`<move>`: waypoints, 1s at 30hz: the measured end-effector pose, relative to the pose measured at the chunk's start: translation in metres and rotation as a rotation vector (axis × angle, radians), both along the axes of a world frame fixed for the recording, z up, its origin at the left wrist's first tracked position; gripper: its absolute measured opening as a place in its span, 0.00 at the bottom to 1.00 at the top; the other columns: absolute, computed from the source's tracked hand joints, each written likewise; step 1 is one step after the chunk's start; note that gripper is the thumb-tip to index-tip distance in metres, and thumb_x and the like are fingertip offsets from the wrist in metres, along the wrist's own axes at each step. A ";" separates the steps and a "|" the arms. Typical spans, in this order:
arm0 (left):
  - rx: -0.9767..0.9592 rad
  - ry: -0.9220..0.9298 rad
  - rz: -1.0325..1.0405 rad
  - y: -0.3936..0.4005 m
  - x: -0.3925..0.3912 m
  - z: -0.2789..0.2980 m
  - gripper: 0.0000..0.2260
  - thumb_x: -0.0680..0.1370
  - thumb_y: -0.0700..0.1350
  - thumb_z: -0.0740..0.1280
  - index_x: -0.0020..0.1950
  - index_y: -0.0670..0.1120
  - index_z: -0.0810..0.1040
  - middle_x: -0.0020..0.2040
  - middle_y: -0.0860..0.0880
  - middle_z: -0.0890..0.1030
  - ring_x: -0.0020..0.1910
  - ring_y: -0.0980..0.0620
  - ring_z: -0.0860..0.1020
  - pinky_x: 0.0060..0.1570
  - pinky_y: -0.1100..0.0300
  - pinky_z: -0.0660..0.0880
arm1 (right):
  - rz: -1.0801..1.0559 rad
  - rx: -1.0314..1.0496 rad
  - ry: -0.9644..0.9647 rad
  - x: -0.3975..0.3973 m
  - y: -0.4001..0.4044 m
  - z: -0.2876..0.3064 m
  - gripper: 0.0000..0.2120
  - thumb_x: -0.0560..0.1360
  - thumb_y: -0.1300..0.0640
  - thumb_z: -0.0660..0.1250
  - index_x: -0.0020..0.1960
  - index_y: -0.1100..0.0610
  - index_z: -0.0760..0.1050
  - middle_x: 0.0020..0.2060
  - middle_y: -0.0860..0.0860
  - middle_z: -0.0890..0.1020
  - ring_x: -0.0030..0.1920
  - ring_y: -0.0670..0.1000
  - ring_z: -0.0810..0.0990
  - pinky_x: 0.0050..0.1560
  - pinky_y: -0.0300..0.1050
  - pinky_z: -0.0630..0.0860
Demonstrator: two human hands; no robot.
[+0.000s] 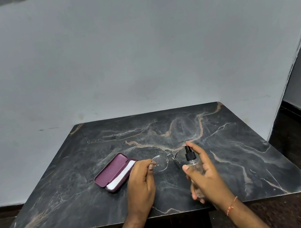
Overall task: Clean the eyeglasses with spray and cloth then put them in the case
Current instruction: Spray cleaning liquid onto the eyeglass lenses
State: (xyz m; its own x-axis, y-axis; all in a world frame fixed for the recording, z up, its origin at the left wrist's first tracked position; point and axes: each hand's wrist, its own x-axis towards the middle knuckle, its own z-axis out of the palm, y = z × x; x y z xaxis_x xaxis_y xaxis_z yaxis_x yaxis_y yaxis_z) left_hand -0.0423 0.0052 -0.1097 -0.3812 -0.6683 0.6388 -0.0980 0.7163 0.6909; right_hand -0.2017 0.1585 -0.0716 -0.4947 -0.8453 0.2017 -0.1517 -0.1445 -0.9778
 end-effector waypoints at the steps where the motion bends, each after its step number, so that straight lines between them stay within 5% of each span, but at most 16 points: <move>1: 0.000 0.003 0.001 0.000 0.000 0.000 0.08 0.89 0.50 0.62 0.55 0.56 0.80 0.50 0.60 0.80 0.52 0.53 0.81 0.51 0.63 0.75 | -0.035 -0.012 0.013 -0.002 0.000 -0.001 0.32 0.85 0.55 0.68 0.78 0.27 0.62 0.35 0.52 0.83 0.21 0.57 0.77 0.20 0.41 0.72; 5: 0.002 0.012 -0.008 0.000 -0.001 0.001 0.07 0.89 0.49 0.62 0.56 0.55 0.80 0.50 0.61 0.80 0.52 0.54 0.81 0.52 0.66 0.73 | -0.184 -0.058 0.017 -0.022 0.004 -0.007 0.29 0.86 0.54 0.65 0.76 0.26 0.63 0.48 0.54 0.81 0.27 0.58 0.82 0.25 0.47 0.77; 8: 0.000 0.013 -0.006 0.001 -0.001 0.001 0.08 0.89 0.49 0.62 0.56 0.55 0.81 0.50 0.61 0.80 0.52 0.54 0.81 0.52 0.66 0.74 | -0.307 0.005 0.150 -0.044 0.009 -0.011 0.22 0.84 0.44 0.66 0.71 0.24 0.64 0.51 0.48 0.85 0.43 0.50 0.89 0.44 0.43 0.84; 12: -0.004 0.006 -0.006 0.000 0.000 -0.001 0.08 0.89 0.49 0.62 0.56 0.55 0.81 0.50 0.60 0.80 0.52 0.53 0.81 0.52 0.62 0.75 | -0.413 0.137 0.258 -0.075 0.012 -0.023 0.22 0.81 0.42 0.69 0.72 0.34 0.66 0.56 0.42 0.85 0.55 0.46 0.85 0.59 0.53 0.81; 18: -0.007 0.013 -0.019 0.000 -0.001 -0.001 0.08 0.89 0.48 0.62 0.56 0.55 0.80 0.50 0.60 0.81 0.52 0.52 0.81 0.52 0.63 0.75 | -0.439 0.115 0.215 -0.086 0.010 -0.036 0.23 0.81 0.49 0.73 0.68 0.30 0.67 0.58 0.37 0.84 0.52 0.40 0.86 0.56 0.49 0.82; 20: 0.005 0.019 -0.020 0.000 -0.001 0.000 0.08 0.89 0.48 0.62 0.57 0.56 0.80 0.51 0.60 0.81 0.53 0.52 0.82 0.53 0.65 0.74 | -0.437 0.132 0.204 -0.082 0.012 -0.039 0.29 0.79 0.49 0.75 0.73 0.34 0.65 0.64 0.40 0.83 0.58 0.43 0.85 0.63 0.56 0.81; 25: 0.005 0.036 -0.005 -0.001 0.000 -0.001 0.09 0.89 0.50 0.61 0.58 0.58 0.81 0.53 0.61 0.82 0.54 0.52 0.82 0.53 0.67 0.74 | -0.497 0.095 0.213 -0.071 0.019 -0.032 0.44 0.75 0.52 0.80 0.82 0.43 0.58 0.74 0.40 0.70 0.75 0.44 0.71 0.72 0.47 0.70; 30: 0.022 0.091 0.006 0.000 0.001 0.000 0.09 0.90 0.54 0.60 0.59 0.62 0.80 0.54 0.59 0.83 0.56 0.51 0.83 0.55 0.67 0.75 | -0.824 -0.050 0.520 -0.045 0.033 -0.027 0.18 0.79 0.49 0.75 0.66 0.45 0.74 0.58 0.38 0.73 0.59 0.46 0.75 0.60 0.47 0.73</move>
